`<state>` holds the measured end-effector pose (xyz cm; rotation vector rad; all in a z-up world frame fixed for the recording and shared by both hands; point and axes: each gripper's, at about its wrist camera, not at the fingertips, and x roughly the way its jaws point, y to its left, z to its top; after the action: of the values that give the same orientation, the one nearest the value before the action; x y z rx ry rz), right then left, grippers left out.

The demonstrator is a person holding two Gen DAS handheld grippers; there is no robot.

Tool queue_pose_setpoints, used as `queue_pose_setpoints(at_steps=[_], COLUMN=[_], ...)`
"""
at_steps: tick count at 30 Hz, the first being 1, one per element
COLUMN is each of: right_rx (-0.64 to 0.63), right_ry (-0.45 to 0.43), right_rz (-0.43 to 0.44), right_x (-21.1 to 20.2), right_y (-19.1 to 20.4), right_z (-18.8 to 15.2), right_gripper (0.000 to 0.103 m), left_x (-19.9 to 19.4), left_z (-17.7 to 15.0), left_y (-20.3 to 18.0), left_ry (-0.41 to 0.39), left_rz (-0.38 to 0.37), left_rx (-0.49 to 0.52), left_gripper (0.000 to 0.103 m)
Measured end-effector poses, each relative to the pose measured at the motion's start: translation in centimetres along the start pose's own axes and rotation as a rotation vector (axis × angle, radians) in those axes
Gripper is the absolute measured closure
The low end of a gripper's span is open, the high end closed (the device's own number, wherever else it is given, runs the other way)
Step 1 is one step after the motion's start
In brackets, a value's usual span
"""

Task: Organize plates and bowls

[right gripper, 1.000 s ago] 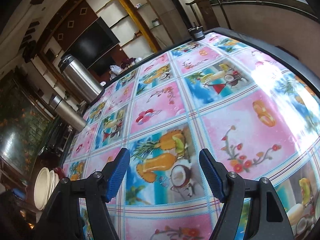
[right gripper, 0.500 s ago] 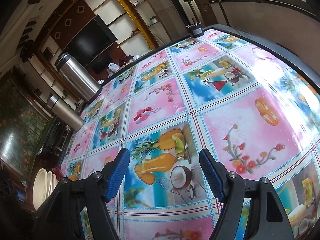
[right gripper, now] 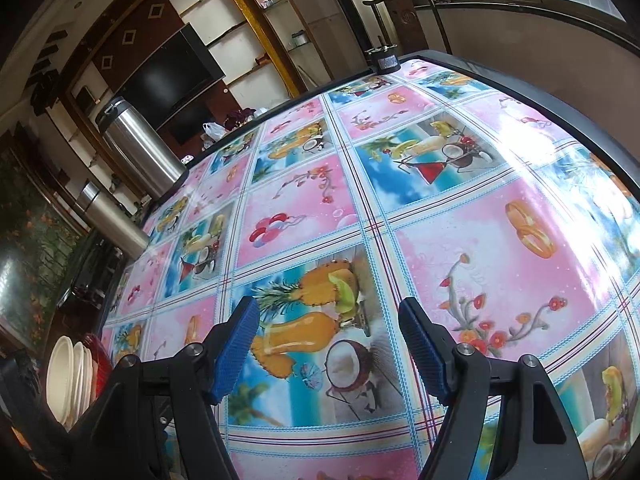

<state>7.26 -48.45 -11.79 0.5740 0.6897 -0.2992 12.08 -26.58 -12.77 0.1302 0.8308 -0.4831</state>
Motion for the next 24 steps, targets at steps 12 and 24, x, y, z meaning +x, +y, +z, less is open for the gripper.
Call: queue_pose_setpoints(at_steps=[12,24], right_rx=[0.003,-0.208], right_ry=[0.002,-0.188], right_rz=[0.024,0.169], right_x=[-0.4,-4.4], right_y=[0.3,4.9], right_z=[-0.1,-2.3], right_gripper=[0.028,0.028], left_x=[-0.6,-8.7], left_z=[-0.4,-2.0], left_y=[0.0,3.8], left_ry=[-0.014,-0.161], left_rz=[0.038,0.195], left_rx=[0.014,-0.044], left_gripper=[0.026,0.025])
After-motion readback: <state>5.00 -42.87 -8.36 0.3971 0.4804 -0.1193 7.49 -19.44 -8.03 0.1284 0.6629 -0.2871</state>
